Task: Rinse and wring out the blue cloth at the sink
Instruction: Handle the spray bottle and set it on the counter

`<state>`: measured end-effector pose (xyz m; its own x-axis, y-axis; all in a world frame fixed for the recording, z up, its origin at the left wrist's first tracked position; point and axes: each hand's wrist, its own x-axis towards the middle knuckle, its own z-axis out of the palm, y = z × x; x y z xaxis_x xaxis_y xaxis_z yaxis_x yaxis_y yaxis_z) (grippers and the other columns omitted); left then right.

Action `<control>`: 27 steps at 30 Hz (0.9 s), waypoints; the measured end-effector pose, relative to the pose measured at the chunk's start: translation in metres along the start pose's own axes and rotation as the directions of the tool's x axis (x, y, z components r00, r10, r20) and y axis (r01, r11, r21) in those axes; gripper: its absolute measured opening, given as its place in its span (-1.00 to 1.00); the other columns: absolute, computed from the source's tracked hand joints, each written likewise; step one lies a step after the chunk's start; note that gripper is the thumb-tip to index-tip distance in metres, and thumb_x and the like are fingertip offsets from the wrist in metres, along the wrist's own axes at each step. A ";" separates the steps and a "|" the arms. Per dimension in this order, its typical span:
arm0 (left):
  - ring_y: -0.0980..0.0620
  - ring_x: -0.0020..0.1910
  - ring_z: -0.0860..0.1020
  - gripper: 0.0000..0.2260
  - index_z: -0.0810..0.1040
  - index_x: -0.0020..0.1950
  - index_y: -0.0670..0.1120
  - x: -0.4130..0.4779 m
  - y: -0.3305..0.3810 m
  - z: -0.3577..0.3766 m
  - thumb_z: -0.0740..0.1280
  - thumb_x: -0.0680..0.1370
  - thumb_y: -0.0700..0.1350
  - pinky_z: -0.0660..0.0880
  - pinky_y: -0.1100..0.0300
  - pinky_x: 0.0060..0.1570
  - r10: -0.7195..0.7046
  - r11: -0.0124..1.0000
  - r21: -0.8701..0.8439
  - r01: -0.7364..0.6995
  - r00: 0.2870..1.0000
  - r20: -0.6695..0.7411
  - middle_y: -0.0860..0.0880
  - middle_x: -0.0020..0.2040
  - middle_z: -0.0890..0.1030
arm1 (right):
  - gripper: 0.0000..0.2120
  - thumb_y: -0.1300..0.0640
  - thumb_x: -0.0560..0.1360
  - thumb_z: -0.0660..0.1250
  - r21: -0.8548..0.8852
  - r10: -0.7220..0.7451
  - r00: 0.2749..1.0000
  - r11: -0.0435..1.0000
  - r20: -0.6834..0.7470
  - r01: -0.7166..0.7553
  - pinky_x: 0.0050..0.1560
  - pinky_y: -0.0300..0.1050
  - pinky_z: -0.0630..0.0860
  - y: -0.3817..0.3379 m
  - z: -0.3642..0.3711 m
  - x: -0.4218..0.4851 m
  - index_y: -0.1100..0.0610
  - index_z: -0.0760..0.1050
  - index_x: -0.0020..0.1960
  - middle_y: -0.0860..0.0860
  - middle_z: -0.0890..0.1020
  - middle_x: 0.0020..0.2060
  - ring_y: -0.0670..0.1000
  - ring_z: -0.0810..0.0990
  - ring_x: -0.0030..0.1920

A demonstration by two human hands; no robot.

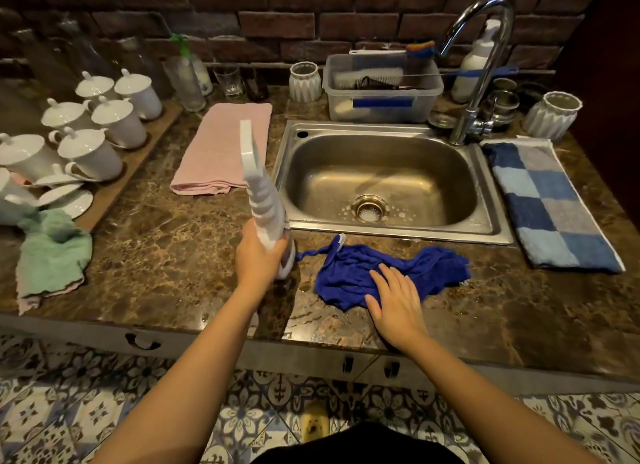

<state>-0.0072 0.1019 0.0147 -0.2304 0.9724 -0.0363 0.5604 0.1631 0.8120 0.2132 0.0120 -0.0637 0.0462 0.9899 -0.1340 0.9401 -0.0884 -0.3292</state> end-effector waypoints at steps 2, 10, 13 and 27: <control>-0.20 0.15 0.51 -0.53 0.35 0.33 -0.17 0.000 0.002 -0.007 0.37 0.48 -0.06 0.37 0.15 -0.03 0.037 0.995 0.092 -0.044 0.996 0.082 -0.21 0.20 0.54 | -0.48 -0.10 0.55 0.12 0.047 0.015 0.999 0.999 0.029 -0.017 0.48 -0.03 0.01 0.001 -0.007 0.006 0.05 0.19 0.46 0.01 0.21 0.48 0.04 0.13 0.49; -0.06 0.11 0.52 -0.60 0.44 0.27 -0.06 -0.023 0.028 -0.023 0.40 0.45 -0.07 0.46 0.10 0.04 0.160 0.924 0.209 -0.322 0.818 0.552 -0.07 0.19 0.57 | -0.45 -0.15 0.53 0.16 0.459 0.054 0.996 0.889 -0.076 -0.013 0.32 0.00 0.33 -0.035 -0.101 0.034 0.14 0.27 0.41 0.09 0.43 0.35 0.08 0.37 0.35; -0.05 0.09 0.53 -0.59 0.44 0.25 -0.07 -0.032 0.036 -0.022 0.40 0.43 -0.07 0.43 0.13 0.00 0.150 0.910 0.222 -0.350 0.777 0.612 -0.07 0.18 0.57 | -0.36 -0.28 0.47 0.14 0.596 -0.016 0.996 0.800 -0.093 0.068 0.29 0.05 0.40 -0.058 -0.137 0.033 0.05 0.22 0.43 0.00 0.40 0.37 0.02 0.38 0.35; -0.06 0.02 0.54 -0.56 0.49 0.12 -0.08 -0.060 0.034 -0.005 0.36 0.37 0.16 0.46 0.01 0.04 0.041 0.855 0.225 -0.466 0.495 0.868 -0.05 0.06 0.59 | -0.76 0.05 0.51 0.29 0.963 0.327 0.945 0.249 0.014 -0.100 -0.07 -0.14 0.47 -0.074 -0.101 0.006 0.10 0.39 0.13 -0.01 0.56 -0.10 0.00 0.54 -0.01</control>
<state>0.0215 0.0480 0.0470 0.5995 0.6326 -0.4903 0.7662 -0.2764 0.5802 0.1782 0.0358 0.0539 0.3463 0.9050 -0.2470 -0.0962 -0.2277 -0.9690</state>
